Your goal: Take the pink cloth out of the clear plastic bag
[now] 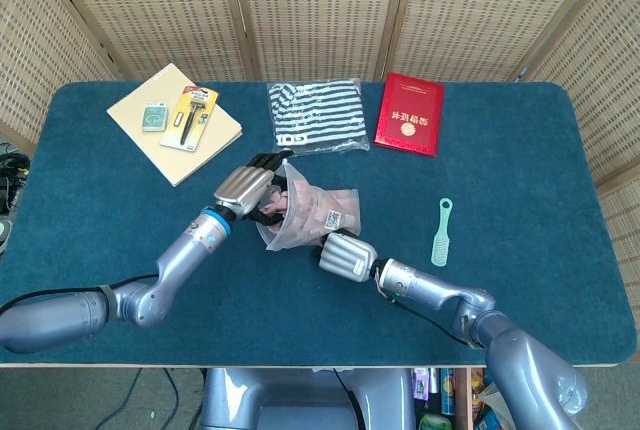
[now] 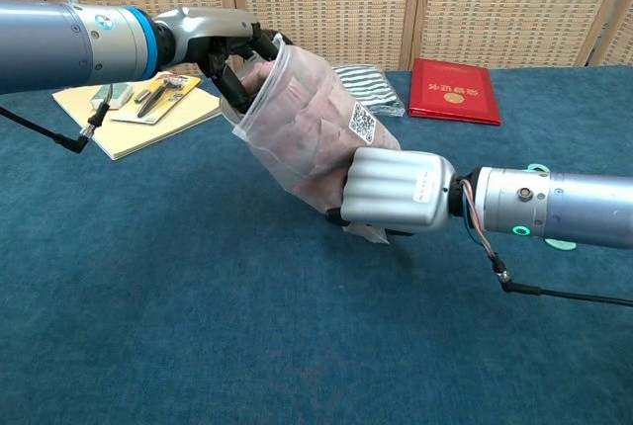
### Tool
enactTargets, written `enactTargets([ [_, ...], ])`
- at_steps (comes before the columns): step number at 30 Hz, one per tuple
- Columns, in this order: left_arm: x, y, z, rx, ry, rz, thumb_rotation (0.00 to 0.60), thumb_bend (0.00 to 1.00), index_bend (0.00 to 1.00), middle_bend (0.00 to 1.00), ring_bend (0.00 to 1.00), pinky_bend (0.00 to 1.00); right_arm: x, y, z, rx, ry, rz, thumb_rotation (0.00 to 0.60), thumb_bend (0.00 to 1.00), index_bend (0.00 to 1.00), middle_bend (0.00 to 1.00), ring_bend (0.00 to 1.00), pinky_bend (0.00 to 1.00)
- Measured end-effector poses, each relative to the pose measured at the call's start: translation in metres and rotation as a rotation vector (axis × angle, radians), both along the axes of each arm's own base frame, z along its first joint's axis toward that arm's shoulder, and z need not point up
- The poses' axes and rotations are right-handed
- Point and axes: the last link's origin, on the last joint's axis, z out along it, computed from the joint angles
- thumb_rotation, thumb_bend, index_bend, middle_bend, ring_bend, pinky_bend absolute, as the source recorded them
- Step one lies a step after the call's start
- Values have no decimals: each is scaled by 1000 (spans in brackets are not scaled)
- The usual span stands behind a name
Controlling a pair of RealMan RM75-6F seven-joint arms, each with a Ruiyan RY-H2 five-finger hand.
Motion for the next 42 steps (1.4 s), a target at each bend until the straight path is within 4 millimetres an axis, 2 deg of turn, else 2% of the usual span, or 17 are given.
enactTargets([
  [4, 0, 0, 0, -1, -2, 1, 600, 399, 679, 0, 0, 0, 0, 0, 0, 2, -2, -1, 600, 471, 474, 694, 624, 834],
  [10, 0, 1, 1, 3, -3, 0, 600, 399, 679, 0, 0, 0, 0, 1, 0, 8, -8, -3, 600, 569, 627, 723, 638, 837],
  [14, -1, 1, 1, 4, -4, 2, 600, 398, 679, 0, 0, 0, 0, 2, 0, 17, -17, -6, 600, 686, 731, 751, 655, 853],
  [19, -1, 2, 1, 5, -4, 4, 600, 399, 679, 0, 0, 0, 0, 2, 1, 21, -23, -8, 600, 878, 758, 766, 667, 865],
  [23, 0, 2, 1, 7, -5, 4, 600, 398, 679, 0, 0, 0, 0, 0, 3, 17, -26, -11, 600, 952, 785, 776, 675, 872],
  [30, 0, 2, 3, 10, -5, 3, 600, 399, 679, 0, 0, 0, 1, 0, 6, 16, -41, -5, 600, 964, 843, 794, 690, 889],
  [42, -1, 4, 5, 20, -8, 9, 600, 399, 679, 0, 0, 0, -2, -2, 11, 5, -37, 3, 600, 966, 855, 801, 698, 894],
])
